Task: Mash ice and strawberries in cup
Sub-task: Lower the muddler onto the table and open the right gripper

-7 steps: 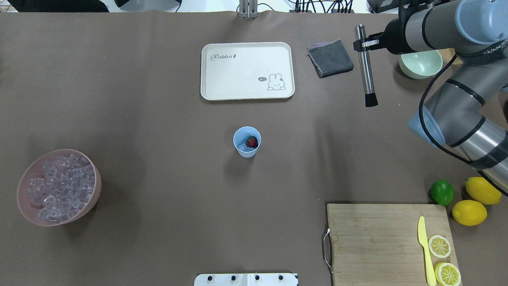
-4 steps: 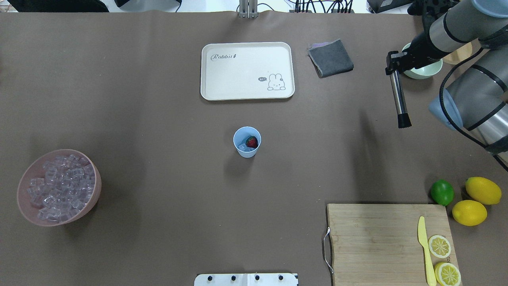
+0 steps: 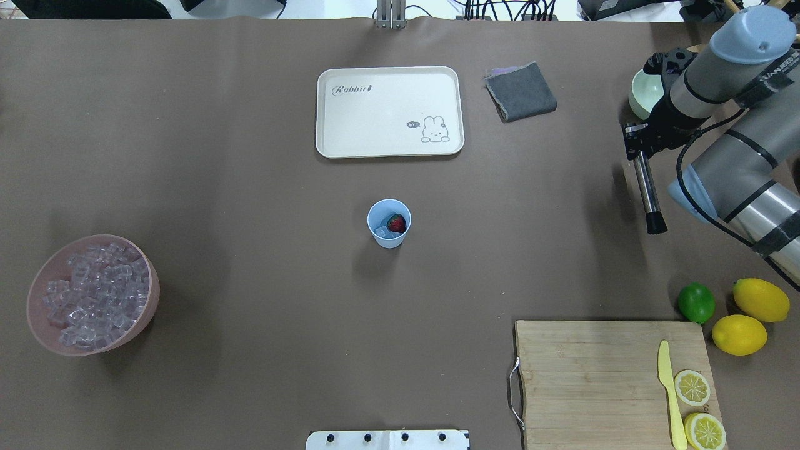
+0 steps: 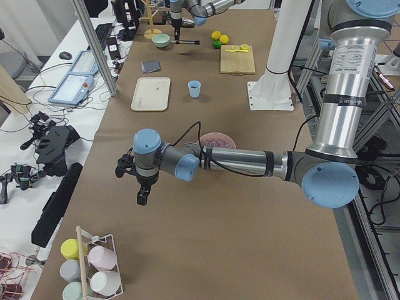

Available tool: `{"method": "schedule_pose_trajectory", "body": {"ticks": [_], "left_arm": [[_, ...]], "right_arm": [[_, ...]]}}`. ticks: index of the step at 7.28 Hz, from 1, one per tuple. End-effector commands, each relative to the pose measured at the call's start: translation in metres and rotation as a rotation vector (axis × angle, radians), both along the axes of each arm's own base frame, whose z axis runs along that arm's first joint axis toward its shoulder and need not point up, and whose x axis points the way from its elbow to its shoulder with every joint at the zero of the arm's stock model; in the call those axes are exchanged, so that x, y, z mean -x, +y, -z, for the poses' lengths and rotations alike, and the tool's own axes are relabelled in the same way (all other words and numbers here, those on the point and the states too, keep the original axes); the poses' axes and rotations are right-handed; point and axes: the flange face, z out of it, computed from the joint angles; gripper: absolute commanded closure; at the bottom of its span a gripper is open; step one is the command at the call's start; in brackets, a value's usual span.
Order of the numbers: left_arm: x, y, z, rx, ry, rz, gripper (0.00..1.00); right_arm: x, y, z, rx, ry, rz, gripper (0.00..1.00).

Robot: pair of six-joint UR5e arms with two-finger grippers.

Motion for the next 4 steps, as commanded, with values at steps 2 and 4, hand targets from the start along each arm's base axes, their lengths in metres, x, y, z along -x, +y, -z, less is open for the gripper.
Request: {"method": "schedule_pose_trajectory", "body": {"ticks": [2,4], "left_arm": [[0.0004,0.0,0.0004,-0.004,-0.004,0.002,0.02],[0.0013,-0.0024,0.0014,-0.009,-0.018,0.007,0.02]], "right_arm": [[0.0037,0.0074,-0.0263,0.017,0.036,0.023,1.0],[0.0022,0.009,-0.0306,0.024,0.043,0.016,1.0]]}}
